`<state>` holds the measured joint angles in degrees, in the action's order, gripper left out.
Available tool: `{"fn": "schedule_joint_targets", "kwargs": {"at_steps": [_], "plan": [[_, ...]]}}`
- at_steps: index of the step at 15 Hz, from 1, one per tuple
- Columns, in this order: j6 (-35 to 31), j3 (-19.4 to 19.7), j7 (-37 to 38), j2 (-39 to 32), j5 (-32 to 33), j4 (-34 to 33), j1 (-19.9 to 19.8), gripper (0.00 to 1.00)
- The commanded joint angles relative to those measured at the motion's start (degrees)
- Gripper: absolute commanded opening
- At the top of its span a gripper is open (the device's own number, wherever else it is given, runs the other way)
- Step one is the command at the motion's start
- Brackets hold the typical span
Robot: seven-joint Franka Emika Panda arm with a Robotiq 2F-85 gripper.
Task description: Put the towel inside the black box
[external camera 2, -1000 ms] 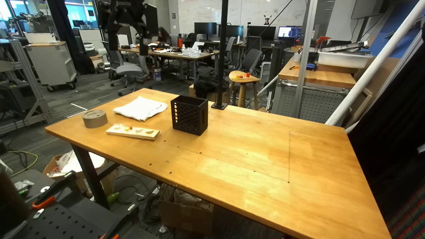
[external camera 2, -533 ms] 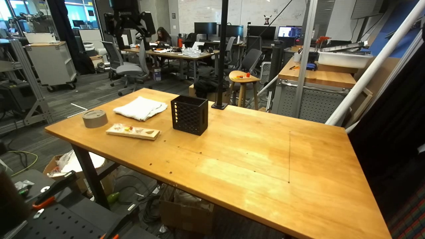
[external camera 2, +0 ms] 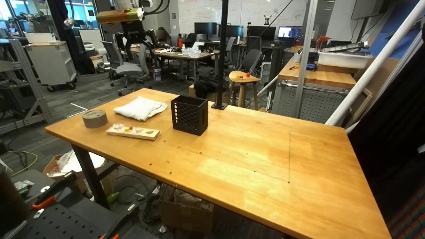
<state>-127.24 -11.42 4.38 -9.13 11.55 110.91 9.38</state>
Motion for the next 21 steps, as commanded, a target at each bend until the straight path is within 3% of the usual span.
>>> {"fn": "schedule_joint_targets", "kwargs": {"at_steps": [1, 21], "plan": [[-1.09, 0.75, 0.17, -8.71, 2.80, -8.07, 2.64, 1.00], [-10.80, 1.52, -1.56, -44.73, -2.20, -32.12, 9.96, 1.00]]}}
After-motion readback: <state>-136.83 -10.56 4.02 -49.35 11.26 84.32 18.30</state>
